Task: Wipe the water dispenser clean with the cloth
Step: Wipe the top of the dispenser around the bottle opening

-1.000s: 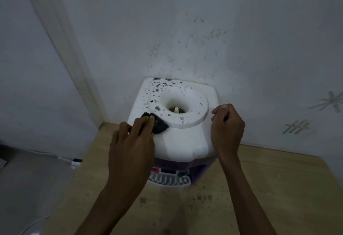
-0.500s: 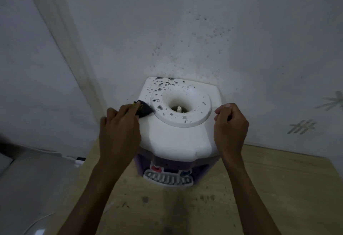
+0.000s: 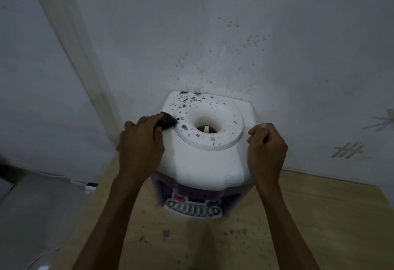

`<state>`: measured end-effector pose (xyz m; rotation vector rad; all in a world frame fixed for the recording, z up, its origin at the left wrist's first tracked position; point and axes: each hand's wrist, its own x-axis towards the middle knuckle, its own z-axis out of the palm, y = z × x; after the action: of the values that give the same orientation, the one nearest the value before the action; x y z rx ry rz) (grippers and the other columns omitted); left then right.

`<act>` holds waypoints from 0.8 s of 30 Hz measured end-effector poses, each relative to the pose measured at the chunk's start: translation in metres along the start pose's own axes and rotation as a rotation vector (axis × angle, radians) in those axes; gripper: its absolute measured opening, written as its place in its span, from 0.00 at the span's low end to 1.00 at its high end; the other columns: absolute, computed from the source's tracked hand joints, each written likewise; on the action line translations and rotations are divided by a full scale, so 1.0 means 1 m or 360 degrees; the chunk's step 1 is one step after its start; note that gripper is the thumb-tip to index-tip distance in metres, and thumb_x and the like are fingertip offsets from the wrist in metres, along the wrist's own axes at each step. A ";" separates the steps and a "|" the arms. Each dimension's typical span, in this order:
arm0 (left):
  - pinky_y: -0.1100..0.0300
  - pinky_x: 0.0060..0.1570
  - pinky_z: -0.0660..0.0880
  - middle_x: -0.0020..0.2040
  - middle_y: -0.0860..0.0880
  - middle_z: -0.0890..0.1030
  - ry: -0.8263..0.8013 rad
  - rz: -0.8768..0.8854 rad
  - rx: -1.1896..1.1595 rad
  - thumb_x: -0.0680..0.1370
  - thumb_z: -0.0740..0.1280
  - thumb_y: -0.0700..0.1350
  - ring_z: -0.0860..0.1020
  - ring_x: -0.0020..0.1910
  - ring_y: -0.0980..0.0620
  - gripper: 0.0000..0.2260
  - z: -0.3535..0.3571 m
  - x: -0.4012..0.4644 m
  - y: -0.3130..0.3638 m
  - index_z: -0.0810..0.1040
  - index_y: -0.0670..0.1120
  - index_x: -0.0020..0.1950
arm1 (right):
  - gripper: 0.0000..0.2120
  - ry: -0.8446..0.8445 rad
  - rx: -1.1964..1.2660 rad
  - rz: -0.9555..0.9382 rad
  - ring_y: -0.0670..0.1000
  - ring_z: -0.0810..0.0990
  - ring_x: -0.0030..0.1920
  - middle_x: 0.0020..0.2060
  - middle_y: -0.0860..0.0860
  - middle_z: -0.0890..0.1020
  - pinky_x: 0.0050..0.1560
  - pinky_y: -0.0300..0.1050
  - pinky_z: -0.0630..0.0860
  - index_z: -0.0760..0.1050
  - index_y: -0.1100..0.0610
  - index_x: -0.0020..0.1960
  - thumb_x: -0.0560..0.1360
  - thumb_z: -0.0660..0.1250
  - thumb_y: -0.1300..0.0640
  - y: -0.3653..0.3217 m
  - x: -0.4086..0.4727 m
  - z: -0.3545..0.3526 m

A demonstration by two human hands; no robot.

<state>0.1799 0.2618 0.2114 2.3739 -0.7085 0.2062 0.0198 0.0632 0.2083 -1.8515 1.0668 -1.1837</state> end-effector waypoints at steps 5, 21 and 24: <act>0.45 0.52 0.70 0.61 0.44 0.81 0.0017 0.0035 0.0018 0.83 0.61 0.40 0.70 0.51 0.44 0.13 -0.012 -0.038 0.003 0.77 0.46 0.67 | 0.16 0.0007 0.0008 -0.0003 0.45 0.79 0.34 0.31 0.46 0.81 0.33 0.34 0.69 0.77 0.53 0.40 0.83 0.57 0.59 0.001 0.000 0.000; 0.46 0.50 0.70 0.55 0.45 0.81 -0.0063 0.0122 -0.0114 0.84 0.58 0.40 0.67 0.49 0.47 0.11 -0.009 -0.020 -0.010 0.77 0.46 0.62 | 0.16 -0.0014 0.0029 0.0000 0.45 0.79 0.34 0.31 0.46 0.81 0.33 0.33 0.69 0.77 0.53 0.40 0.83 0.56 0.58 0.001 0.001 0.000; 0.47 0.50 0.68 0.63 0.47 0.80 -0.0002 0.0188 0.0020 0.82 0.59 0.41 0.66 0.50 0.46 0.14 -0.017 -0.061 -0.005 0.76 0.47 0.66 | 0.16 -0.0007 0.0033 -0.0021 0.45 0.79 0.34 0.31 0.47 0.81 0.32 0.30 0.68 0.77 0.54 0.40 0.83 0.56 0.58 0.001 0.001 0.000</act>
<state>0.1313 0.3027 0.2030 2.3463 -0.8509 0.2600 0.0198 0.0616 0.2075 -1.8473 1.0377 -1.1930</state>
